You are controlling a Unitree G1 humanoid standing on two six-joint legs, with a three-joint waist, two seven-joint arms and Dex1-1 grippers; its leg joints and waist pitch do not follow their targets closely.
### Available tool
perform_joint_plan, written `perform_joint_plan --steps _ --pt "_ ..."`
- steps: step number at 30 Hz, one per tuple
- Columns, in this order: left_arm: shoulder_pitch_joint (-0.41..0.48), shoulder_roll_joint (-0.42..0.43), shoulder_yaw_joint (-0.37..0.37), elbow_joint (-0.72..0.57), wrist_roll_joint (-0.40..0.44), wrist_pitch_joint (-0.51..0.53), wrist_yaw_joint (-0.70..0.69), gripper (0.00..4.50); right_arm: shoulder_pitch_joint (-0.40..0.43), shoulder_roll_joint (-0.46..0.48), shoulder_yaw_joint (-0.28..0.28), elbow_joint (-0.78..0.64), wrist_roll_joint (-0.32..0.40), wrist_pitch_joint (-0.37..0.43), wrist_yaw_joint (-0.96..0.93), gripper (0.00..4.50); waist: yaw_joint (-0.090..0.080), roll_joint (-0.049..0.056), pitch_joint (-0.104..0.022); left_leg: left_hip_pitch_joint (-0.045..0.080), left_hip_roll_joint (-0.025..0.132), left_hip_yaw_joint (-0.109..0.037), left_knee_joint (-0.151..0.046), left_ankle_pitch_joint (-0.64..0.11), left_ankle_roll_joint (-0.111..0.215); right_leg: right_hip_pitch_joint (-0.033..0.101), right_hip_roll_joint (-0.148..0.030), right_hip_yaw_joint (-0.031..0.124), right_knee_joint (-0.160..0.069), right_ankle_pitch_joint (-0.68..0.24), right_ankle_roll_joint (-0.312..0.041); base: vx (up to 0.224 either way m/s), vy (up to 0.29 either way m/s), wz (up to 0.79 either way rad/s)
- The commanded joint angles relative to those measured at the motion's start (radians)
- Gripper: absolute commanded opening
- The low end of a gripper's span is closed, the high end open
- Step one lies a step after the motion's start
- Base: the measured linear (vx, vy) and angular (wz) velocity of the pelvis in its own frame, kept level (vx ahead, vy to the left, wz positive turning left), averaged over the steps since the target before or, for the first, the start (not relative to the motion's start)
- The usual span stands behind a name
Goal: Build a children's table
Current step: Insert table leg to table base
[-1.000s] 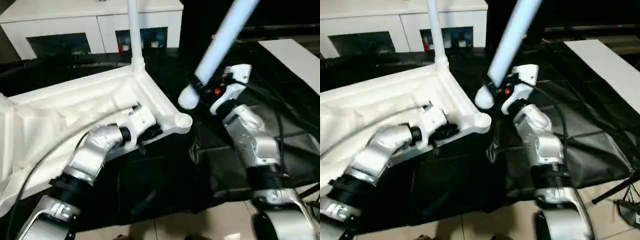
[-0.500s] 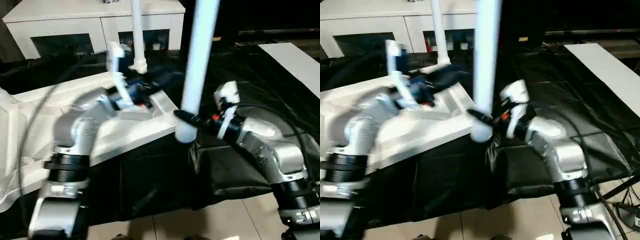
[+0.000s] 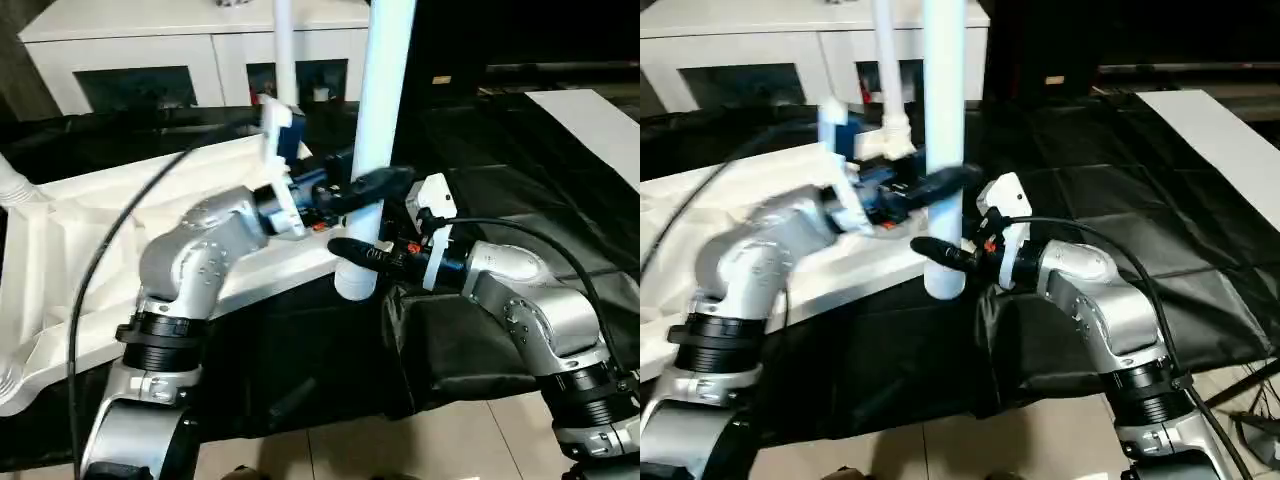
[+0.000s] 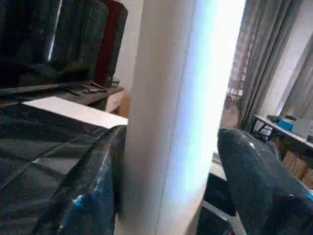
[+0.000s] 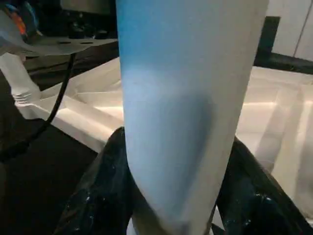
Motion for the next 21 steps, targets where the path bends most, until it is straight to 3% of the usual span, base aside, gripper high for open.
perform_joint_plan --steps 1,10,12,16,21 --pt "-0.015 0.003 -0.008 -0.011 0.001 0.016 0.005 2.82 -0.001 -0.012 0.002 -0.03 -0.007 0.009 0.003 1.82 0.001 -0.005 -0.074 0.012 0.031 -0.006 -0.061 -0.09 0.061 0.07 -0.042 0.042 -0.055 -0.043 -0.25 0.0 0.0 0.0" --pt "-0.038 0.006 0.0 0.035 0.028 -0.024 0.036 2.03 -0.004 -0.004 -0.009 -0.022 -0.009 0.008 0.001 1.82 0.003 -0.005 -0.076 0.013 0.03 -0.006 -0.058 -0.078 0.068 0.07 -0.042 0.041 -0.052 -0.032 -0.254 0.0 0.0 0.0" --pt "-0.044 0.014 -0.007 0.042 0.045 -0.029 0.044 1.99 -0.006 -0.004 -0.019 -0.015 0.003 0.011 0.009 2.38 0.004 -0.005 -0.076 0.013 0.031 -0.007 -0.058 -0.08 0.069 0.071 -0.043 0.041 -0.052 -0.034 -0.253 0.0 0.0 0.0" --pt "-0.052 0.027 -0.021 0.037 0.058 -0.032 0.037 1.86 -0.01 -0.016 -0.039 -0.009 0.032 0.038 0.031 2.85 0.003 -0.006 -0.076 0.012 0.029 -0.007 -0.056 -0.081 0.072 0.072 -0.042 0.041 -0.051 -0.03 -0.256 0.0 0.0 0.0" --pt "-0.051 0.034 -0.034 0.022 0.06 -0.034 0.022 1.83 -0.016 -0.042 -0.037 -0.013 0.021 0.056 0.038 3.02 0.004 -0.006 -0.077 0.011 0.03 -0.007 -0.055 -0.077 0.069 0.072 -0.042 0.041 -0.05 -0.032 -0.259 0.0 0.0 0.0"
